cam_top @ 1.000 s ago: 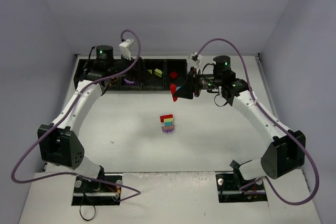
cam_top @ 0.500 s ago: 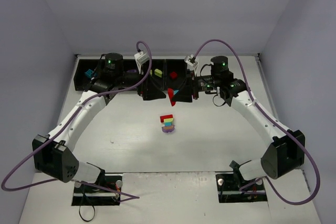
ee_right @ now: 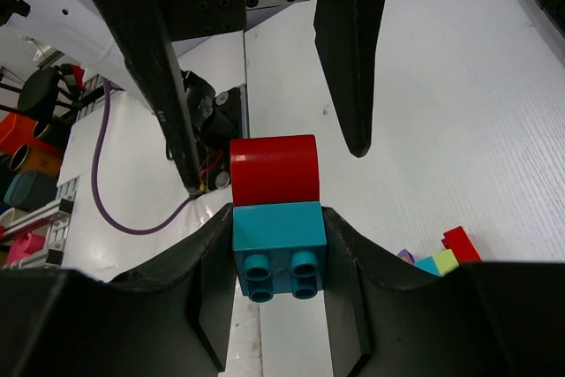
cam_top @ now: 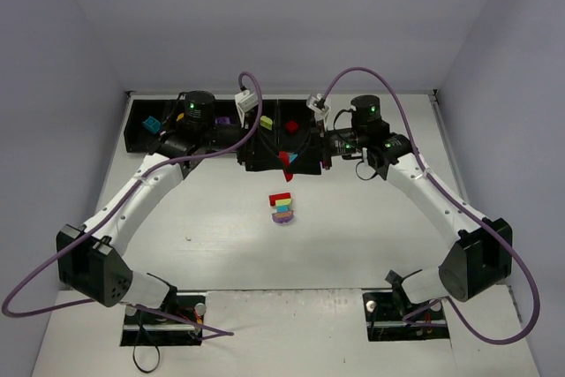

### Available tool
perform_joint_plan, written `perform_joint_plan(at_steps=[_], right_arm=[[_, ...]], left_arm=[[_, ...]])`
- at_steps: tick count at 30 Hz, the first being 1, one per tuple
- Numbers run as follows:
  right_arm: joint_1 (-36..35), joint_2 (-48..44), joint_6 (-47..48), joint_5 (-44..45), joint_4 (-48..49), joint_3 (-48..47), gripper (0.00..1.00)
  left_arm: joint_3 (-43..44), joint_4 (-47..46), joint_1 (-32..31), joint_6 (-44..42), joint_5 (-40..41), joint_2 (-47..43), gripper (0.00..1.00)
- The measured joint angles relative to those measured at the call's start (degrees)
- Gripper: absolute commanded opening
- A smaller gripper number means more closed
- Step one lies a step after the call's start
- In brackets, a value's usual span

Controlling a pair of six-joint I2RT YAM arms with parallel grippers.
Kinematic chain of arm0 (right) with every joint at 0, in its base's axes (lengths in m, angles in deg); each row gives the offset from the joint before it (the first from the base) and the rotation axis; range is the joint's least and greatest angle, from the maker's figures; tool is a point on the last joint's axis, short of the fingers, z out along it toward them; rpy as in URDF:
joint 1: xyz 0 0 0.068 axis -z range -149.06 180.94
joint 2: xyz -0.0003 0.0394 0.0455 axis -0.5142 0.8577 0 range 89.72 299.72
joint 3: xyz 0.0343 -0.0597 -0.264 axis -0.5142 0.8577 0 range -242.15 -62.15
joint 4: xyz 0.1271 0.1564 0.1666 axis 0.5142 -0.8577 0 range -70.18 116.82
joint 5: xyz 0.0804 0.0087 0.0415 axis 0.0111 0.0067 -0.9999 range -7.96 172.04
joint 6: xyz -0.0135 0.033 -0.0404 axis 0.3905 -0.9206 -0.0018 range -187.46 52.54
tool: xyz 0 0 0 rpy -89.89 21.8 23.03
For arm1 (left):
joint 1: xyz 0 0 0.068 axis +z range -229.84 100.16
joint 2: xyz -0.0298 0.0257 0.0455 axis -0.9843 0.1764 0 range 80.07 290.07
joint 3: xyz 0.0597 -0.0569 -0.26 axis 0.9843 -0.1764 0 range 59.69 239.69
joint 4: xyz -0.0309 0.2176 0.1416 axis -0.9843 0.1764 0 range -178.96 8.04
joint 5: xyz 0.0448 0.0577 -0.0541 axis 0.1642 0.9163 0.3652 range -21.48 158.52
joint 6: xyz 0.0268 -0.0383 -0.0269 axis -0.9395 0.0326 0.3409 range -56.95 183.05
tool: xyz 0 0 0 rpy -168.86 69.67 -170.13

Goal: Sort the legos into containers by color

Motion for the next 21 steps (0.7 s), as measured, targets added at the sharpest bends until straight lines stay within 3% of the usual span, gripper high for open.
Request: perform_joint_plan(at_steps=[4,5,7,8,10,12,13,16,18,21], right_arm=[[-0.13,0.0,0.09,0.0,0.0,0.0,0.02],[-0.13,0.0,0.15,0.02,0.0,0.0,0.02],[-0.11,0.02,0.44,0.83,-0.2,0.0,0.02],[0.02,0.04,0.44,0.83,-0.44,0.0,0.02],[0.07,0.04,0.26,0.87,-0.48,0.0,0.08],[0.04,0.04,0.24,1.03,-0.5,0.0,0.22],[0.04,0.04,0.26,1.01,-0.57,0.0,0.33],[0.02,0.04,0.2,1.05,-0.52,0.0,0.52],[-0.09,0.0,0.5,1.14,-0.35,0.0,0.61],[-0.09,-0.07,0.5,1.36,-0.28,0.07,0.64]], left_arm=[[0.0,-0.09,-0.33,0.68,0.0,0.76,0.44],[0.0,-0.13,-0.39,0.72,-0.22,1.18,0.32],[0.02,-0.33,-0.46,1.27,-0.9,1.57,0.24],[0.02,-0.44,-0.57,1.33,-0.85,1.62,0.12],[0.04,-0.39,-0.66,1.11,-0.9,1.64,0.05],[0.02,-0.35,-0.61,0.9,-0.81,1.64,0.0],[0.02,-0.35,-0.61,0.92,-0.83,1.64,0.0],[0.07,-0.28,-0.59,0.79,-0.57,1.64,0.0],[0.13,-0.13,-0.61,0.68,-0.37,1.81,0.0],[0.24,0.52,-0.59,0.44,-0.2,2.08,0.0]])
